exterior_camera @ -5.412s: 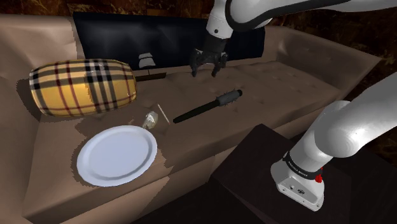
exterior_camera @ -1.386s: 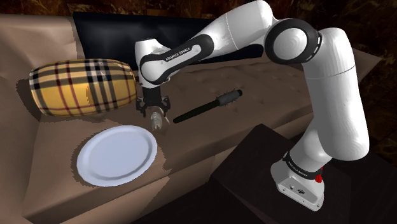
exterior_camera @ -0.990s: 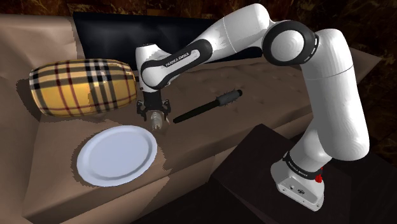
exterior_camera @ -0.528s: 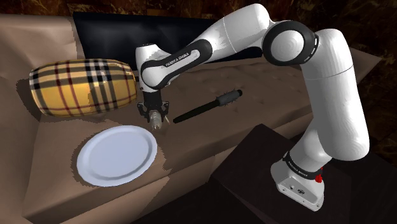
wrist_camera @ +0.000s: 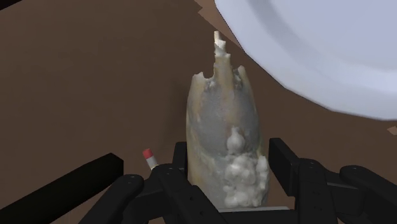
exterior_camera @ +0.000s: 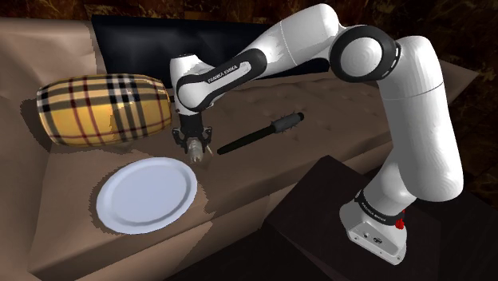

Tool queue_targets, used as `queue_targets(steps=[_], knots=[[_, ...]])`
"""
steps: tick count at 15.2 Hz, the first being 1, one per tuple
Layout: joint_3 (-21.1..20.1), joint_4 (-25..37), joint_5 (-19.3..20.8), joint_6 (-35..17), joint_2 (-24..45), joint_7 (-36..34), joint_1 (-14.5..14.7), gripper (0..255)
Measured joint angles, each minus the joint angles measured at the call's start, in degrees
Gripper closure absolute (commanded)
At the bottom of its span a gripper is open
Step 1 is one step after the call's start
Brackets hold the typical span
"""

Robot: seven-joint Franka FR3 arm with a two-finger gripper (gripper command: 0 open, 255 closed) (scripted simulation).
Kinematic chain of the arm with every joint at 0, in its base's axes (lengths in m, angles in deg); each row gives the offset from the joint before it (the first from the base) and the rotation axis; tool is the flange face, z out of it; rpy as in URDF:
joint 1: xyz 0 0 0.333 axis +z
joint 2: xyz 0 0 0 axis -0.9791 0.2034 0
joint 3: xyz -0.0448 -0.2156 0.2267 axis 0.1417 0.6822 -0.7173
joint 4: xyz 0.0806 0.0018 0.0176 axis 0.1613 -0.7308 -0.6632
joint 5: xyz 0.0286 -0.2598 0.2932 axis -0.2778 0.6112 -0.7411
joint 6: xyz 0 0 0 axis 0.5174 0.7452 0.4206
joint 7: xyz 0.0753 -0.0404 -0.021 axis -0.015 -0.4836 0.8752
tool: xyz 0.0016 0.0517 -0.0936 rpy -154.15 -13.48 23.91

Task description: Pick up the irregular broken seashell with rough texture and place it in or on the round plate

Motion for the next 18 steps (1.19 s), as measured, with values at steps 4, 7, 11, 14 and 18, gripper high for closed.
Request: queue_targets(steps=[4, 7, 11, 14, 18], knots=[[-0.2, 0.1, -0.2, 1.8, -1.7, 0.0, -0.1, 255], [-0.3, 0.4, -0.4, 3.3, -2.9, 0.0, -0.3, 255], [-0.5, 1.3, -0.6, 5.7, -4.4, -0.2, -0.3, 255], [-0.7, 1.5, -0.8, 7.2, -5.8, -0.2, -0.5, 255], [-0.9, 3.1, -1.0, 9.5, -6.5, -0.8, -0.1, 255]])
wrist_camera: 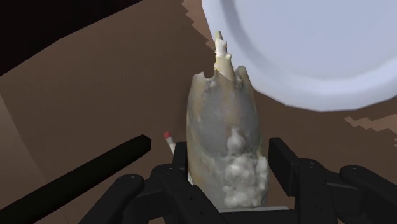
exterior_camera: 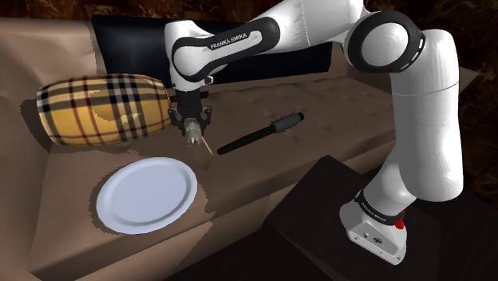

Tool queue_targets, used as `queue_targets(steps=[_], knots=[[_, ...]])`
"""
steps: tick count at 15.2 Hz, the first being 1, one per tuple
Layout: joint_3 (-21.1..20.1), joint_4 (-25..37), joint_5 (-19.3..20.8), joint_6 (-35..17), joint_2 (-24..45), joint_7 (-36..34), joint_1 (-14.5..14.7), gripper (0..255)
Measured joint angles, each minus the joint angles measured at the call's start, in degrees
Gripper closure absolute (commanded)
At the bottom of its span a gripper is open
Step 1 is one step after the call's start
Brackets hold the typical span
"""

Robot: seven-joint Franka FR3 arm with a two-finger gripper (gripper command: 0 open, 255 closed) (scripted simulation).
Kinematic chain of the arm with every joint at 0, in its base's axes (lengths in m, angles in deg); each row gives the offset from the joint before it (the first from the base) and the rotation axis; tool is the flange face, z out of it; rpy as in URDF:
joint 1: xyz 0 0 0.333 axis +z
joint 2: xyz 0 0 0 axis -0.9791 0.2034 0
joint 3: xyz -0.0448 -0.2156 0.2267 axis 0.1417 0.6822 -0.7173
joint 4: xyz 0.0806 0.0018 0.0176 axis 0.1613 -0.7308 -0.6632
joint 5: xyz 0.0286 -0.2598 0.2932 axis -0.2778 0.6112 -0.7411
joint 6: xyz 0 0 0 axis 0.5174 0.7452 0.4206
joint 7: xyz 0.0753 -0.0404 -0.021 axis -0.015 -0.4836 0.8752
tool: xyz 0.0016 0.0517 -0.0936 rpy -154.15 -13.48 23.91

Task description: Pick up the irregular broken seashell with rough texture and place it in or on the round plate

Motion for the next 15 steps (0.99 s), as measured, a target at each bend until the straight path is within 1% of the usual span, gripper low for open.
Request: queue_targets(steps=[2, 7, 11, 14, 15], knots=[[-0.4, 1.1, 0.1, 0.5, 0.5, -1.8, 1.5, 255], [-1.4, 7.7, 0.6, 2.6, 4.5, -6.9, 6.2, 255], [-2.0, 14.7, 1.2, 5.0, 8.7, -11.1, 10.5, 255], [-2.2, 21.8, 1.8, 7.4, 13.0, -14.3, 14.1, 255], [-2.3, 23.0, 1.9, 7.7, 13.8, -14.7, 14.7, 255]])
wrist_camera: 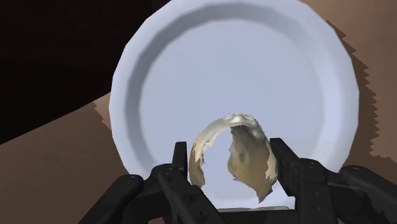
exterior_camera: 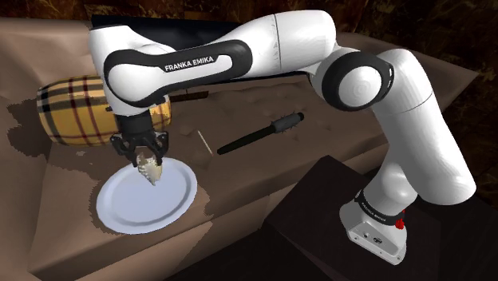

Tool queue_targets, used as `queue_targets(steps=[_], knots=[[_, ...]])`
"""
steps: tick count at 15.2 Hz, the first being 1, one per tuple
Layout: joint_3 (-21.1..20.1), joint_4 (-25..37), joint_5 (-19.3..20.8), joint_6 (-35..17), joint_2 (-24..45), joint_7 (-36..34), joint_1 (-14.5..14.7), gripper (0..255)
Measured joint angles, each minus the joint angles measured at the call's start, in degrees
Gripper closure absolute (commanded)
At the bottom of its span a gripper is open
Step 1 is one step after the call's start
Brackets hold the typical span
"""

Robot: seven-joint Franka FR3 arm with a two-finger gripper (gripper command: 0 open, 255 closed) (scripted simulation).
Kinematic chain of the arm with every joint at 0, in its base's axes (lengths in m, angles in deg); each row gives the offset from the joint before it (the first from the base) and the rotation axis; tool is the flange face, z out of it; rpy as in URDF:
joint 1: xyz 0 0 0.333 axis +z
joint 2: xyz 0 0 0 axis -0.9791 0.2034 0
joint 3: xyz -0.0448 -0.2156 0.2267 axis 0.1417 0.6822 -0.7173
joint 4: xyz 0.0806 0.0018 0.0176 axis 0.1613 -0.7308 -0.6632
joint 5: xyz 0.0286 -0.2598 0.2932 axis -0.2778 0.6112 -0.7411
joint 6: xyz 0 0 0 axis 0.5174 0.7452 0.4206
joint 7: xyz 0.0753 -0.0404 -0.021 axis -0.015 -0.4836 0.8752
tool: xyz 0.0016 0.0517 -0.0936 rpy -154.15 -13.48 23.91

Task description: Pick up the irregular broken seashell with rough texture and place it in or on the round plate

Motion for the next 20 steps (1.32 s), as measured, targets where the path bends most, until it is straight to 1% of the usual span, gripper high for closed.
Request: queue_targets(steps=[7, 11, 15, 17, 20], knots=[[0.1, 0.5, 0.3, -2.8, 2.6, -0.3, 0.8, 255], [0.1, -2.1, 0.3, -5.8, 2.7, -0.1, 0.6, 255], [0.3, -0.9, 0.5, -6.5, 4.7, -0.1, 1.0, 255], [0.2, -2.2, 0.4, -7.1, 4.1, -0.1, 0.8, 255], [0.2, -2.1, 0.4, -7.0, 4.2, 0.0, 0.8, 255]])
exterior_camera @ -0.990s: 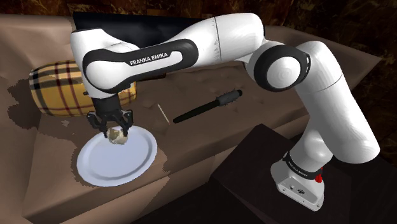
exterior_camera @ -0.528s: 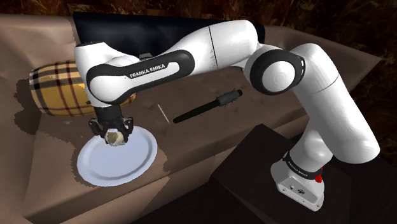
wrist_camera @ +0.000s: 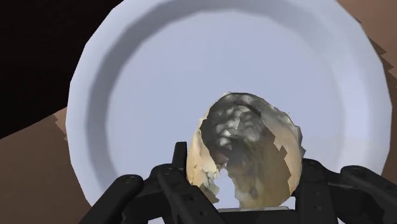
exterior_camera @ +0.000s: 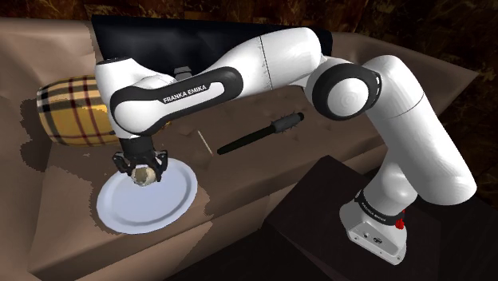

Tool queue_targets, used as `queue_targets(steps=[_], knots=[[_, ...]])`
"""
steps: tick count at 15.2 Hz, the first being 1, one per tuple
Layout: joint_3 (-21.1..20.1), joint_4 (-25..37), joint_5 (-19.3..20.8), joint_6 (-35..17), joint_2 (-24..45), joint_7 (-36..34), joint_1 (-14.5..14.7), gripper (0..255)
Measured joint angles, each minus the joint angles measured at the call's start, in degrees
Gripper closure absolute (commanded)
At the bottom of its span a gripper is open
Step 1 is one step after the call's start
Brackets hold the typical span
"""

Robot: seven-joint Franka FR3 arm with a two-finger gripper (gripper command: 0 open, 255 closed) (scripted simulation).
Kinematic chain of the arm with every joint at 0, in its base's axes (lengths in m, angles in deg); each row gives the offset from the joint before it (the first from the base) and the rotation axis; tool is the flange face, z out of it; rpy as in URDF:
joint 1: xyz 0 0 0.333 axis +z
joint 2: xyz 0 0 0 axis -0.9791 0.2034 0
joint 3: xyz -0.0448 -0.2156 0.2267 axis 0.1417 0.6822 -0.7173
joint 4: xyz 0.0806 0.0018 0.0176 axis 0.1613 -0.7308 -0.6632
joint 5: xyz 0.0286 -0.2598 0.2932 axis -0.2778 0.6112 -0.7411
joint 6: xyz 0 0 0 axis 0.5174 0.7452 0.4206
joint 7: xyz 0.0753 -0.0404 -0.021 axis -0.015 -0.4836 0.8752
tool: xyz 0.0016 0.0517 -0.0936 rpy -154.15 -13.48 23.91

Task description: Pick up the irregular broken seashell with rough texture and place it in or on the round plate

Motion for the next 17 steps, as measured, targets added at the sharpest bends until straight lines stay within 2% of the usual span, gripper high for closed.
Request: queue_targets(steps=[1, 7, 12, 17], knots=[[0.0, 0.0, 0.0, -0.1, 0.1, 0.0, 0.0, 0], [0.3, 0.2, 0.2, 0.1, 0.9, 0.0, 0.0, 0], [0.1, 4.3, 0.0, 5.7, -0.7, 0.1, -0.2, 0], [0.2, 5.1, 0.0, 6.5, -0.7, 0.1, -0.2, 0]])
